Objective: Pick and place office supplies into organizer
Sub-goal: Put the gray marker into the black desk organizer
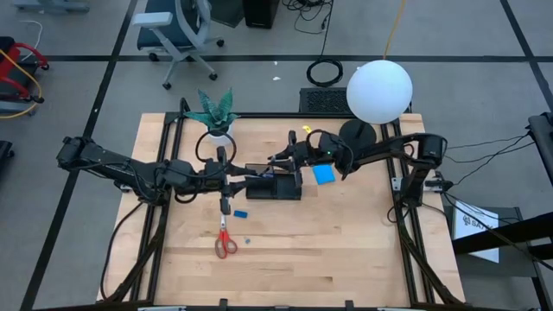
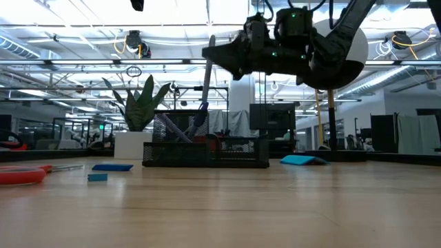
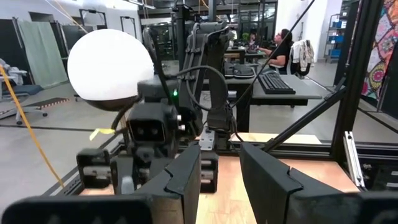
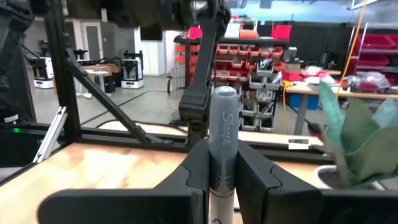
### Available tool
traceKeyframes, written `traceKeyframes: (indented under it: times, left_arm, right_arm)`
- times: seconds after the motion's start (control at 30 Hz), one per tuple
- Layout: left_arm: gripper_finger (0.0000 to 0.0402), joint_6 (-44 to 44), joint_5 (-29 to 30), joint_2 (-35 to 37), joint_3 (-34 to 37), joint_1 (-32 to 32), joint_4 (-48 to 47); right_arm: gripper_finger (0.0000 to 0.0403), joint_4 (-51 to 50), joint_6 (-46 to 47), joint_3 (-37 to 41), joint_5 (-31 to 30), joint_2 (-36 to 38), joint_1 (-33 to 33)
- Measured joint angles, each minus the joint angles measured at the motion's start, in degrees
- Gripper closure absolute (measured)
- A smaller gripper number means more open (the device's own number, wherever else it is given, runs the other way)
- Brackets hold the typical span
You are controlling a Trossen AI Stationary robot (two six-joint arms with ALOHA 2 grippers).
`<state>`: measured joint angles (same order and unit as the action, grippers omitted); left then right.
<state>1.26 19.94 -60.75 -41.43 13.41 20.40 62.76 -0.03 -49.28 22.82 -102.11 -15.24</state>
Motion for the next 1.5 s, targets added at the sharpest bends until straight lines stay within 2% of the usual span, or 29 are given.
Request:
traceKeyframes:
  times: [0.23,1.0,1.3,1.5]
  left_arm:
    - [0.0282,0.00,-0.31,0.00,0.00,0.02,-0.04]
    - [0.0282,-0.01,-0.33,0.00,0.00,0.02,-0.04]
    - [0.0282,0.00,-0.33,0.00,-0.01,0.02,-0.04]
    - [0.0282,0.00,-0.35,0.00,0.00,0.02,-0.04]
  right_arm:
    - [0.0367,0.55,1.23,0.00,-0.07,-2.92,-0.01]
    - [0.0367,-0.79,-2.06,-0.04,-0.08,-3.04,-0.01]
    - [0.0367,6.39,-0.27,-0.04,-0.28,-8.96,-0.07]
    - [0.0367,7.34,1.25,-0.04,-0.38,-11.05,-0.47]
